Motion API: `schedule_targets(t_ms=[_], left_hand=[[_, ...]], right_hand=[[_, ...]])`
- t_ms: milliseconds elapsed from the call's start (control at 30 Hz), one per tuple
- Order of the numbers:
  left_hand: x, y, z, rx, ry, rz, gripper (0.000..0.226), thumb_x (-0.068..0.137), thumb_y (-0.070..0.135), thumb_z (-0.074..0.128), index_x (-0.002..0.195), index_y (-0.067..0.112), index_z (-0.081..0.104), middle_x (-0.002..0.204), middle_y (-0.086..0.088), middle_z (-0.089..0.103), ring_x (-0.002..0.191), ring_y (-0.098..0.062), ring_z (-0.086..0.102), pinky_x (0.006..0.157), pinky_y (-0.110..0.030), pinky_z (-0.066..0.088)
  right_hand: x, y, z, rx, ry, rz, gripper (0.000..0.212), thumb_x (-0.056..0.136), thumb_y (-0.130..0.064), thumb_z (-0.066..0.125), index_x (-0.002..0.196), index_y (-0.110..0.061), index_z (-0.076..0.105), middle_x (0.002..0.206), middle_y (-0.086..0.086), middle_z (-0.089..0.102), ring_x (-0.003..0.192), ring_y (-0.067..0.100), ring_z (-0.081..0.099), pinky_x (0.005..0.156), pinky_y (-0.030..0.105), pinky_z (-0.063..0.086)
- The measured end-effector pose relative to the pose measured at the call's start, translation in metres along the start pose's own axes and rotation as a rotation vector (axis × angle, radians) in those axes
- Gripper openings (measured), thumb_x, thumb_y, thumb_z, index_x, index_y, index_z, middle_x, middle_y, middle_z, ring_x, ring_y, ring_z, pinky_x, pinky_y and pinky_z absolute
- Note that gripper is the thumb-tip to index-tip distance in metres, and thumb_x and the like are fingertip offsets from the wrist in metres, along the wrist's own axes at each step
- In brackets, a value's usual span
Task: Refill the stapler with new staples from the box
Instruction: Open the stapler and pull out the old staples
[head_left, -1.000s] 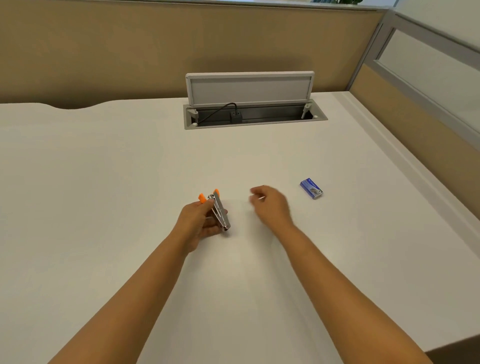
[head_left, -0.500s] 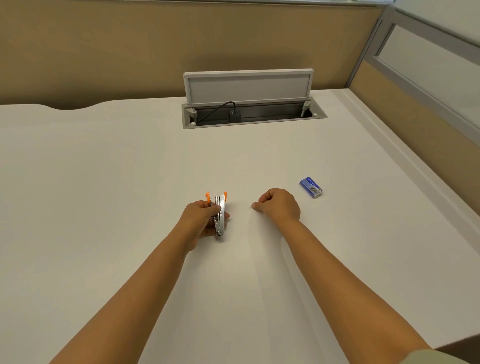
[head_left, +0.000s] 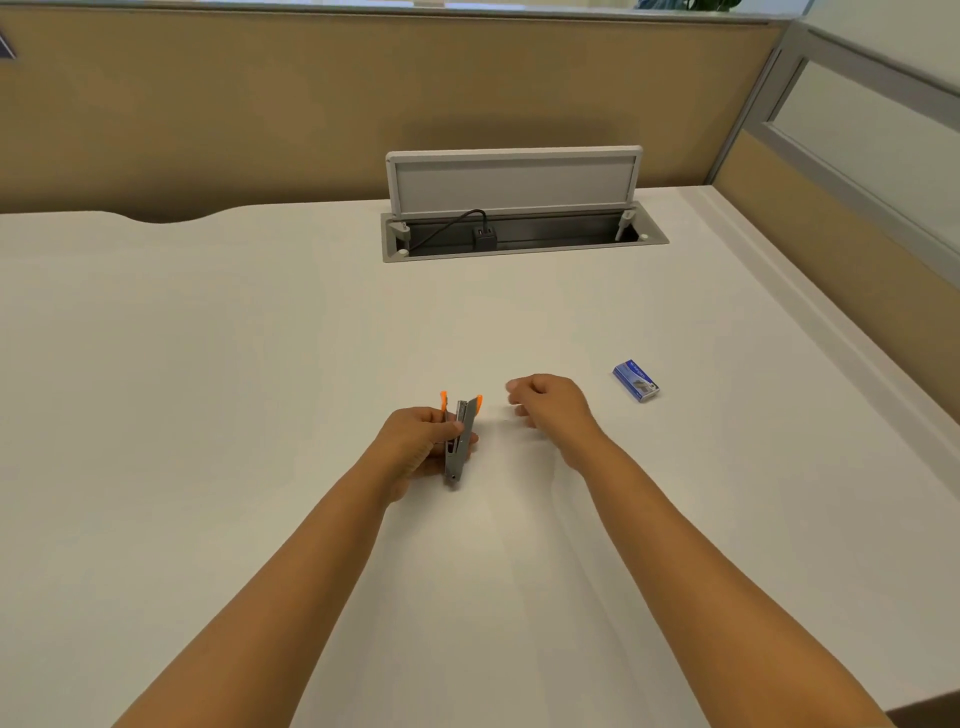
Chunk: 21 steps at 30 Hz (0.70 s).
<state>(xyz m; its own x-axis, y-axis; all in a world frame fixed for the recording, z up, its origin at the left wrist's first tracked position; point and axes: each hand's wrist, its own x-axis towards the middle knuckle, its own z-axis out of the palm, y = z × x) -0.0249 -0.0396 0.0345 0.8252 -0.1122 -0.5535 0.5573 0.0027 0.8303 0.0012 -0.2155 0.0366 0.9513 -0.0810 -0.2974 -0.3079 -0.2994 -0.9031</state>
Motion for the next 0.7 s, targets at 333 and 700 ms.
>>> schedule_targets(t_ms=[333,700], left_hand=[[-0.003,0.001,-0.005,0.06,0.002,0.079,0.008,0.089,0.01,0.059,0.09,0.009,0.066,0.092,-0.014,0.073,0.073,-0.022,0.07,0.063,-0.027,0.055],[-0.003,0.001,-0.001,0.014,0.091,0.15,0.021,0.091,0.017,0.059,0.105,0.005,0.067,0.09,-0.01,0.072,0.079,-0.017,0.069,0.065,-0.026,0.046]], right_hand=[[-0.005,-0.013,0.015,0.151,-0.274,-0.004,0.017,0.083,-0.007,0.066,0.099,-0.001,0.065,0.079,0.004,0.065,0.067,0.012,0.063,0.064,0.013,0.056],[-0.012,-0.011,0.026,0.321,-0.155,-0.014,0.009,0.084,-0.004,0.063,0.093,-0.002,0.063,0.079,0.006,0.065,0.069,0.014,0.064,0.065,0.014,0.056]])
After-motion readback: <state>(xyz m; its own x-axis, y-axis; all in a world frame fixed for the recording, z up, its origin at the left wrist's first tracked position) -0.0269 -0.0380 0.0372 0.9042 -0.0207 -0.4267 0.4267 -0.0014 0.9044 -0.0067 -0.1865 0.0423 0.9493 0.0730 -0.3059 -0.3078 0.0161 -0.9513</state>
